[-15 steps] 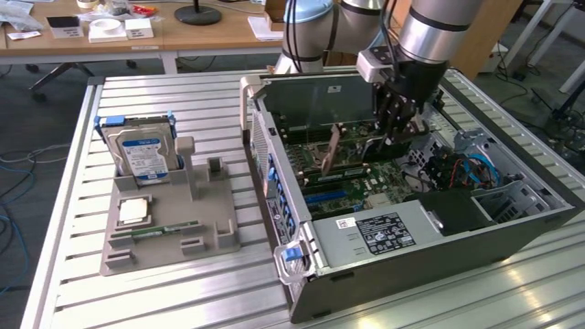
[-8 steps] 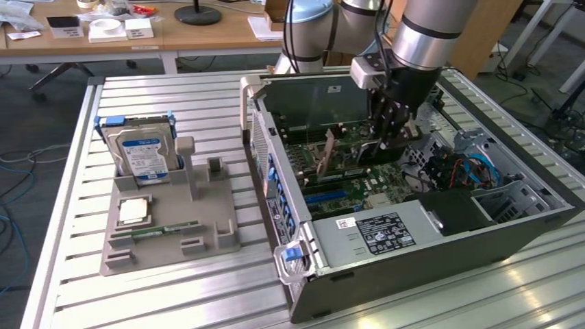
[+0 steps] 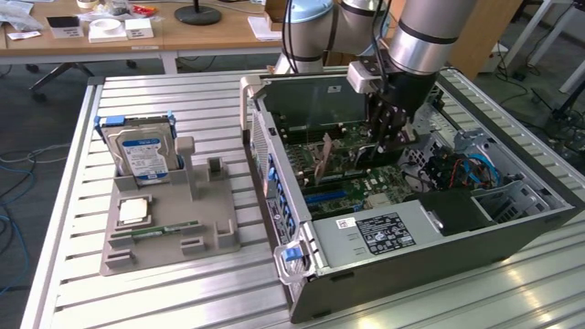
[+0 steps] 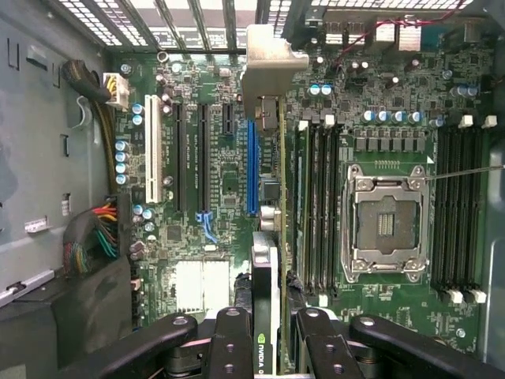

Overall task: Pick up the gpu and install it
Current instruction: 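Insert the gpu into the slot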

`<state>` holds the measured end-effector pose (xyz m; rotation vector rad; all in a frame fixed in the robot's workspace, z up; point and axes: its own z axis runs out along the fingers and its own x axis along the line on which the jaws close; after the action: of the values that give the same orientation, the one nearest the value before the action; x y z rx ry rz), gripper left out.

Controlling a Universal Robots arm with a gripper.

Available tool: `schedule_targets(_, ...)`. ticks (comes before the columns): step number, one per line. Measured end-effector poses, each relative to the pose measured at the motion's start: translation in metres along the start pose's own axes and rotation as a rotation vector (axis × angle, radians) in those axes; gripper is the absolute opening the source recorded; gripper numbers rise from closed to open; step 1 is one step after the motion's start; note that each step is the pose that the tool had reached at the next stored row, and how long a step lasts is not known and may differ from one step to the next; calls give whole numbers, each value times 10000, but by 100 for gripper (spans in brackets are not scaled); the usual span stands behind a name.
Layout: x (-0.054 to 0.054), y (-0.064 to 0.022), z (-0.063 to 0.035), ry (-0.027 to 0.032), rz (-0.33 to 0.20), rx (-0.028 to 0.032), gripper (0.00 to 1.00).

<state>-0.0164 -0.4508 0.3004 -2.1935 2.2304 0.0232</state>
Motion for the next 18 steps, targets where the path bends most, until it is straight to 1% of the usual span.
schedule_targets(7,46,33,30,0,0,0,27)
schedule_targets(14,67,151,65,0,0,9,27)
schedule_targets(18,72,221,103,0,-5,34,27)
